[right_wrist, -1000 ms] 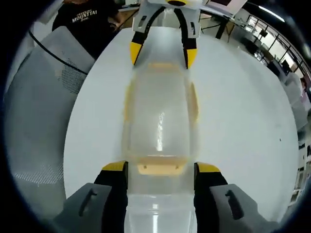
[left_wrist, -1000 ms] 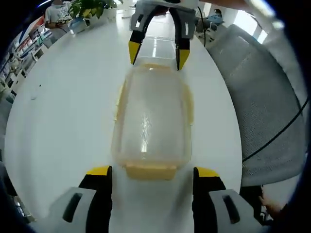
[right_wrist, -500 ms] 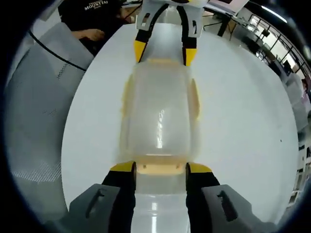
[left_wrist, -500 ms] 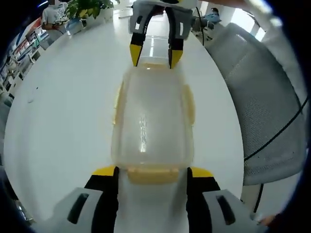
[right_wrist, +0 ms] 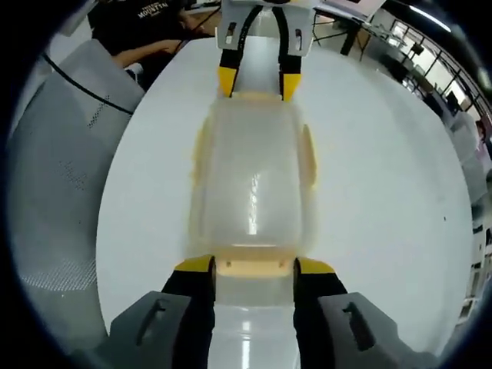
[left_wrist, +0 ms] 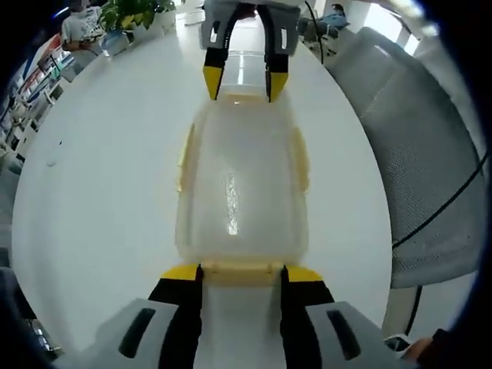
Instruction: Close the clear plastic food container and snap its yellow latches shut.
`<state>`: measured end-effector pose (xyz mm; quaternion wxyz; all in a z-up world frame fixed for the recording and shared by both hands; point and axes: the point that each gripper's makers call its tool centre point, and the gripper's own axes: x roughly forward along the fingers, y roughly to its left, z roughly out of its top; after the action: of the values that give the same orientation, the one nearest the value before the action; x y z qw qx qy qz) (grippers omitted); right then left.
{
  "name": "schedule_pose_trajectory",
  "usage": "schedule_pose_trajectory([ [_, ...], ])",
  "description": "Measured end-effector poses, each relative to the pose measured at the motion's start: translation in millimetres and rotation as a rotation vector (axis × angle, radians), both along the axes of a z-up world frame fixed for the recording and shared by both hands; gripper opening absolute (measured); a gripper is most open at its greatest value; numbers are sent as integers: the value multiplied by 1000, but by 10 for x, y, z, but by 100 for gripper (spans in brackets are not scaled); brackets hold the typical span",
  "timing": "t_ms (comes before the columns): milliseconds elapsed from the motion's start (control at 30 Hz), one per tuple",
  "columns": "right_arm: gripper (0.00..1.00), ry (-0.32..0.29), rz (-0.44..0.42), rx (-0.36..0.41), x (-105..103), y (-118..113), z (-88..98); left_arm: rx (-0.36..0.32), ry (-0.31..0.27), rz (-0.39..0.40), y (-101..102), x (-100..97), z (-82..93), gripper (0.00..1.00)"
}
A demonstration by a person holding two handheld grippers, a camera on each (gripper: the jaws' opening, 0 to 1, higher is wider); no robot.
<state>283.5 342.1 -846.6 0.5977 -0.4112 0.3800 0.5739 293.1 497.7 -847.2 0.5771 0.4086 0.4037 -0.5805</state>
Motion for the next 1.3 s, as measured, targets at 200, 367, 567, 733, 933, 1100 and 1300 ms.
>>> schedule_pose_trajectory([
  [200, 35, -2, 8, -12, 4, -3, -8, 8, 0, 2, -13, -11, -4, 34],
  [367, 35, -4, 10, -19, 8, -4, -7, 17, -2, 2, -10, -16, -3, 34],
  [567, 35, 0, 7, -30, 13, -7, -6, 14, 0, 1, -5, -22, 5, 34],
  [733, 35, 5, 11, -34, 16, -9, -7, 27, 3, 12, -5, -37, 6, 34],
  [933, 35, -1, 24, -17, 6, -7, -3, 38, 22, 20, 7, -67, 13, 34],
  [1100, 35, -2, 41, -10, 4, 2, 0, 62, 18, 26, 11, -94, 41, 34],
  [1300, 35, -16, 50, 9, 61, 3, 136, 45, 3, 49, 29, -51, 205, 34],
])
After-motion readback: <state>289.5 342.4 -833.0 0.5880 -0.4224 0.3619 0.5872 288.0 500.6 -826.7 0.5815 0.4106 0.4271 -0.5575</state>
